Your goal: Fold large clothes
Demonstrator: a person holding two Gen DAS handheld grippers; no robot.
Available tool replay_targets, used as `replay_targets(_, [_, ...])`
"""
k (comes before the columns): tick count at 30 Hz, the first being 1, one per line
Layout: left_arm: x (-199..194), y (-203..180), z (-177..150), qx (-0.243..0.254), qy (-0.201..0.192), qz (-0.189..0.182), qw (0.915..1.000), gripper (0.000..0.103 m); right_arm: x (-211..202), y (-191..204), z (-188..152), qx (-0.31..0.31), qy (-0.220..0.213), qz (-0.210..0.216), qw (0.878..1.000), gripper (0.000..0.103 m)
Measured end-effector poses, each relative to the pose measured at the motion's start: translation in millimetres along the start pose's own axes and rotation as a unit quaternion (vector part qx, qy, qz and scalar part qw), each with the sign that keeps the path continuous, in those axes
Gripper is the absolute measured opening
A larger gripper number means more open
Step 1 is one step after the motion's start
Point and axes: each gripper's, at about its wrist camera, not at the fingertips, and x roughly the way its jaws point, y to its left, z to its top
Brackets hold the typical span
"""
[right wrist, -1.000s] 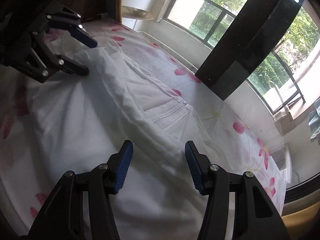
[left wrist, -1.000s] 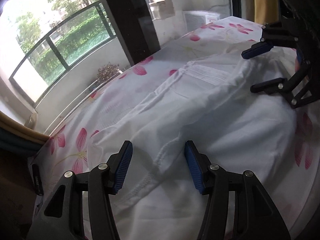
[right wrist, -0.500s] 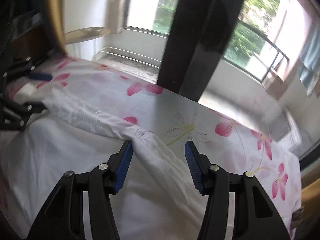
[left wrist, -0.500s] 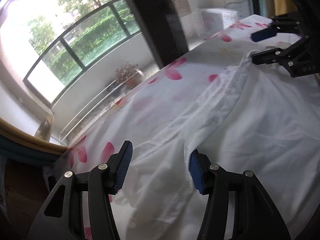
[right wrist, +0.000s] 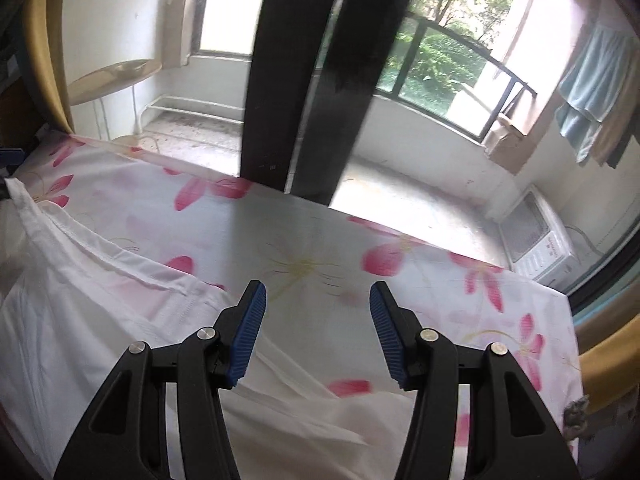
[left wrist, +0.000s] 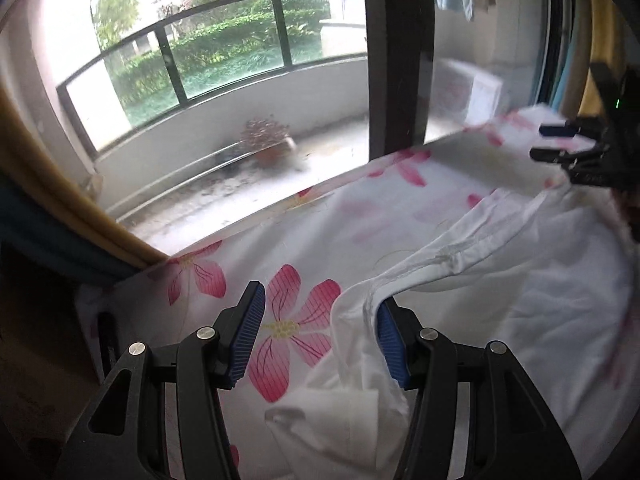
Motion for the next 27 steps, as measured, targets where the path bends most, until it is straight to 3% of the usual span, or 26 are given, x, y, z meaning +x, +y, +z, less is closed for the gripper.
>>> replay_targets(7, [-28.4,22.4,-8.9,-0.075,-0.023,-0.112,0.9906,0.057,-35.3,-55.4,-35.5,0.038,-0.001,-0.016,0.999,0.054])
replay_targets(9, [-25.5,21.7,-10.6,-0.09,-0.013,-0.143,0.9856,0.057,-44.3,-69.4,-47.9,0.052,0.002,-0.01,0.999,0.054])
replay_targets(11, [-17.1,11.7,-12.1,-0.073,0.015,-0.148,0.9861,0.057,-51.1,-77.8,-60.1,0.057,0.007,-0.013,0.998,0.054])
replay_targets(13, [-12.5,-1.8,-13.4,-0.05,0.035,-0.135,0.989,0.057,-54.3,-82.0,-70.5,0.056,0.013,-0.02,0.998,0.054])
replay_targets(17, [-19.6,-18.2,-24.8,-0.035,0.036,-0.112,0.9925,0.057,-60.7,-95.5,-90.8,0.062,0.018,-0.032,0.997,0.054])
replay_targets(22, [-45.2,-12.1,-48.5,-0.032,0.019,-0.04,0.9985,0.057,-70.7,-122.3,-120.1,0.083,0.025,-0.057,0.995,0.054])
replay_targets(27, [-58.9,-6.9,-81.8,-0.016,0.037,-0.011,0.9991,0.057,-73.9,-118.0,-141.1,0.059,0.03,-0.035,0.997,0.054])
